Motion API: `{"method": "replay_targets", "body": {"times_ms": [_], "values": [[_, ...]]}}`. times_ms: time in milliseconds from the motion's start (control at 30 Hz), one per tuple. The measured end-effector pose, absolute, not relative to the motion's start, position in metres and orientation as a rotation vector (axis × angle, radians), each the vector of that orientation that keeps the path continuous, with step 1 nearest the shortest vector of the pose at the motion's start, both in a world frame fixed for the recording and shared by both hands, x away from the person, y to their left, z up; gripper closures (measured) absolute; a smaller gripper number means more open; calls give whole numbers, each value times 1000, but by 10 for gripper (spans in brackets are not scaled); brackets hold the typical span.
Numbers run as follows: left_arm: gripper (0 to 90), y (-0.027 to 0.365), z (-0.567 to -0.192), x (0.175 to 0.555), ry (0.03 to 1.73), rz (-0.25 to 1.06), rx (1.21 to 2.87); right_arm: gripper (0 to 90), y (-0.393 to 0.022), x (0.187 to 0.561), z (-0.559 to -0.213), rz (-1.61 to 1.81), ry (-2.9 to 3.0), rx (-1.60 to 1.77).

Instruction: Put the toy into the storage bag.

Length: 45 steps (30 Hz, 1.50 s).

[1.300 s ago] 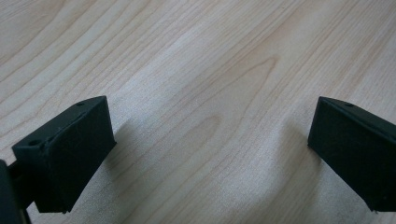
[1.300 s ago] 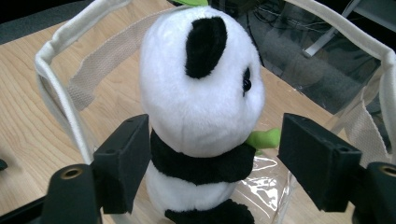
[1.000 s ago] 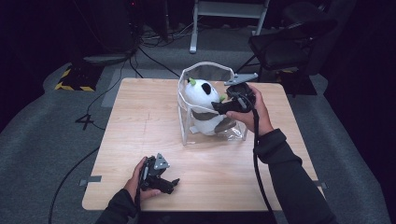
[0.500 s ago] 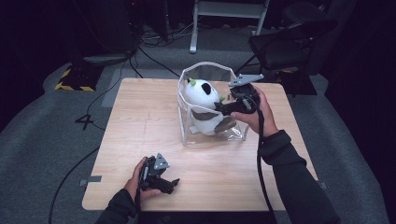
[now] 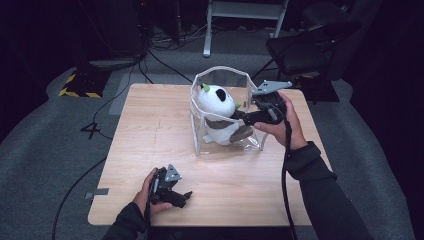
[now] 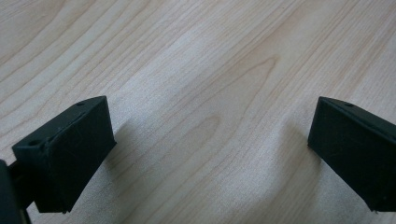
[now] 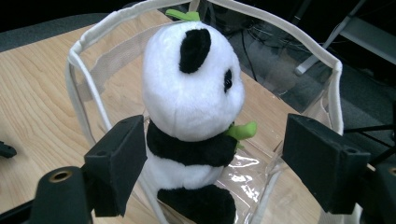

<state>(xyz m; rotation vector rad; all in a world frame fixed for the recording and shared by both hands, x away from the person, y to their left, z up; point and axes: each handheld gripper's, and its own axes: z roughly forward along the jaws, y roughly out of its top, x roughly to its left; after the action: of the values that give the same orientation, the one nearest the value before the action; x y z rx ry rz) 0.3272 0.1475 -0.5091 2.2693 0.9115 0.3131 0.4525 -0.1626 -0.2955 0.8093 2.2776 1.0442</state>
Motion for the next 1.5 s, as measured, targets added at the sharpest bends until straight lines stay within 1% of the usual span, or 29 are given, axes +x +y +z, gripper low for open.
{"method": "replay_targets", "body": {"times_ms": [400, 1500], "values": [[4, 147, -509, 327, 912, 314, 2268, 224, -177, 442, -290, 1043, 2249, 808], [4, 147, -509, 327, 913, 314, 2268, 224, -211, 404, -294, 1103, 2241, 744]]}}
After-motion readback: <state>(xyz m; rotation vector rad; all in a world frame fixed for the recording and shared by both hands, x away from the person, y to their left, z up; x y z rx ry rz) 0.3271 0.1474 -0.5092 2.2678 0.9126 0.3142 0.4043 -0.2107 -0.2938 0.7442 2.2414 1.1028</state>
